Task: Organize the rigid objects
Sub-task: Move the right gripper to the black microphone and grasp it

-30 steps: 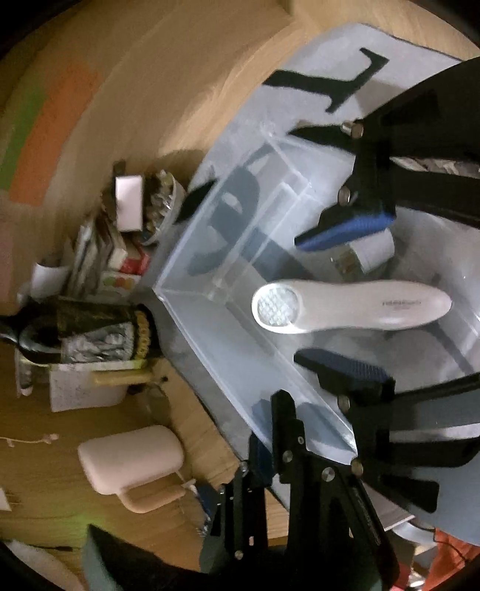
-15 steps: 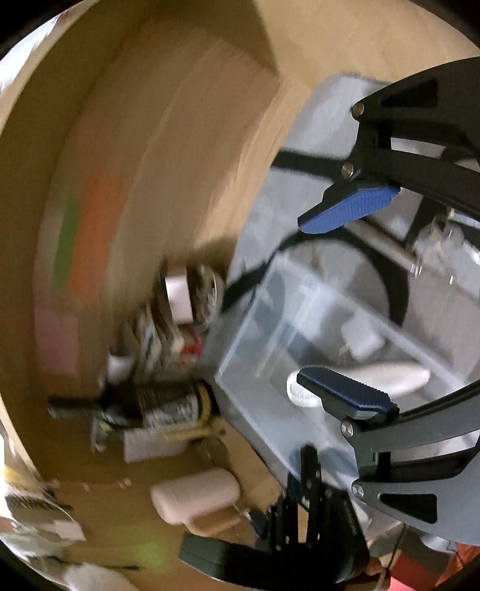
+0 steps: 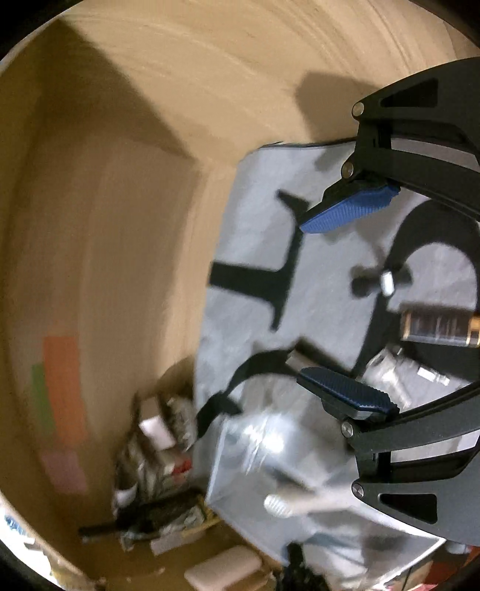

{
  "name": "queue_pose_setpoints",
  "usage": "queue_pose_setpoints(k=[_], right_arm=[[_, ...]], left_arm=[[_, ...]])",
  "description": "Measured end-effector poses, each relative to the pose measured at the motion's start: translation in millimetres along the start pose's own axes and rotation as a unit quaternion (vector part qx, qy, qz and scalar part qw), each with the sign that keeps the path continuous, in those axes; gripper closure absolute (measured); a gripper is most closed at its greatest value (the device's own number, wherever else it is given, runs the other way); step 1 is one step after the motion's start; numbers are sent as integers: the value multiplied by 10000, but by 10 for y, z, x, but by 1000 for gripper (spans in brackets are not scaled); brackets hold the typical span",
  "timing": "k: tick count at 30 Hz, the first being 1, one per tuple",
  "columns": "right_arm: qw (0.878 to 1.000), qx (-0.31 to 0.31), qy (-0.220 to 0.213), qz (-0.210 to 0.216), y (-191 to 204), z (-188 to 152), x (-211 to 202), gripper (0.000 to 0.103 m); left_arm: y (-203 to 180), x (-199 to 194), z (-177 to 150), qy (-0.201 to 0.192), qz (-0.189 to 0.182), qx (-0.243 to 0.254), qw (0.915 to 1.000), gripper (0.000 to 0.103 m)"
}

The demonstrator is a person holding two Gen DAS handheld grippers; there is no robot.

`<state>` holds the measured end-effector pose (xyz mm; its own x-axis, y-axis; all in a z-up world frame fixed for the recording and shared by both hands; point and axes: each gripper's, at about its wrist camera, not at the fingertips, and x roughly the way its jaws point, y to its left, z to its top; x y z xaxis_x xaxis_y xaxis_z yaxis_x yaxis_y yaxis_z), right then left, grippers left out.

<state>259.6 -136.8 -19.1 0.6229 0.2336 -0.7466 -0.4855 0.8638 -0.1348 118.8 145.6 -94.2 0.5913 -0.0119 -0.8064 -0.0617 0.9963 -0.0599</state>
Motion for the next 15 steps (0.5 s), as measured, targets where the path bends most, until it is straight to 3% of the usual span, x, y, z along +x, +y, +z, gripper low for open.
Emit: queue_pose_setpoints(k=[12, 15], right_arm=[[9961, 403, 780, 82, -258, -495, 449, 32], [9949, 430, 897, 144, -268, -561, 514, 45]], left_arm=[[-33, 23, 15, 79, 85, -6, 9999, 93], [-38, 25, 18, 83, 92, -11, 9999, 93]])
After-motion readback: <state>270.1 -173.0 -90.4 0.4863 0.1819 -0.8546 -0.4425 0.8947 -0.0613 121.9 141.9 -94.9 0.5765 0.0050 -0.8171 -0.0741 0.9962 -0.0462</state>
